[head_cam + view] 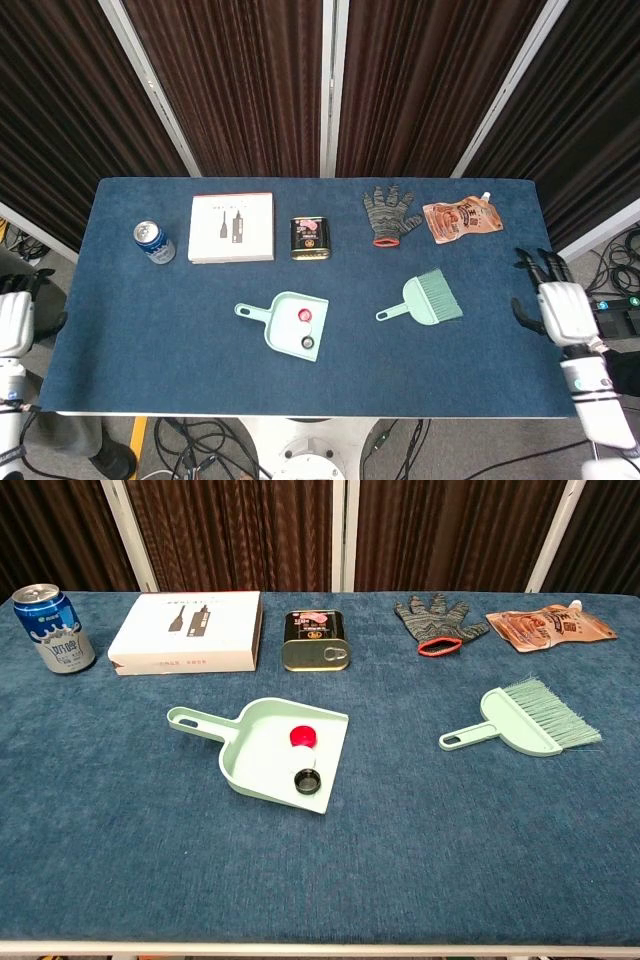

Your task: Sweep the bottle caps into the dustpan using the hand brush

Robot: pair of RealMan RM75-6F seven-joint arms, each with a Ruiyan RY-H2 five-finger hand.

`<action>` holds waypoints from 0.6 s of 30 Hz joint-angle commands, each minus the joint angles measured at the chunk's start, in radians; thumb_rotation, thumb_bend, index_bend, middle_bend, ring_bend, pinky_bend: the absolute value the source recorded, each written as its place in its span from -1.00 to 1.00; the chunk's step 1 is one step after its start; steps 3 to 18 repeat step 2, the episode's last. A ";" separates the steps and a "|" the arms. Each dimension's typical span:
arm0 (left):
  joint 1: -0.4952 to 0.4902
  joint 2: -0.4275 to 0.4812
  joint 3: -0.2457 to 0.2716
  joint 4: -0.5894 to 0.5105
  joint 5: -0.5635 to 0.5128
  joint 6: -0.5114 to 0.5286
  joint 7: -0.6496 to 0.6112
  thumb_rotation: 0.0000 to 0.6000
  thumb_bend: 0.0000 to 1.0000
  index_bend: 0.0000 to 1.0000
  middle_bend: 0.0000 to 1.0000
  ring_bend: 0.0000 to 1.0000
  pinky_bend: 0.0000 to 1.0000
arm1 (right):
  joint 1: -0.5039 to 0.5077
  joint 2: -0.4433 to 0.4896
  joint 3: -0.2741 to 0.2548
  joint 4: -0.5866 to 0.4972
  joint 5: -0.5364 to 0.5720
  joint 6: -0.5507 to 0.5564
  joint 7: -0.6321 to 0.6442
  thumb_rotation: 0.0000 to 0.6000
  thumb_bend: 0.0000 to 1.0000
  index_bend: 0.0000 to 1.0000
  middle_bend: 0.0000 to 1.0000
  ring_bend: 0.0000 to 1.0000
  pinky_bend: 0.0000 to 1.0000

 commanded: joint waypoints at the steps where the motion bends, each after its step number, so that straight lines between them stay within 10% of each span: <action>1: 0.063 -0.005 0.016 -0.023 0.025 0.064 0.003 1.00 -0.53 -0.54 -0.37 -0.54 -0.68 | -0.102 0.056 -0.012 -0.075 0.003 0.105 0.009 1.00 -0.26 -0.83 -0.48 -0.94 -0.91; 18: 0.073 -0.005 0.021 -0.030 0.034 0.071 0.009 1.00 -0.53 -0.54 -0.37 -0.54 -0.68 | -0.113 0.060 -0.015 -0.082 -0.002 0.114 0.008 1.00 -0.25 -0.81 -0.47 -0.94 -0.91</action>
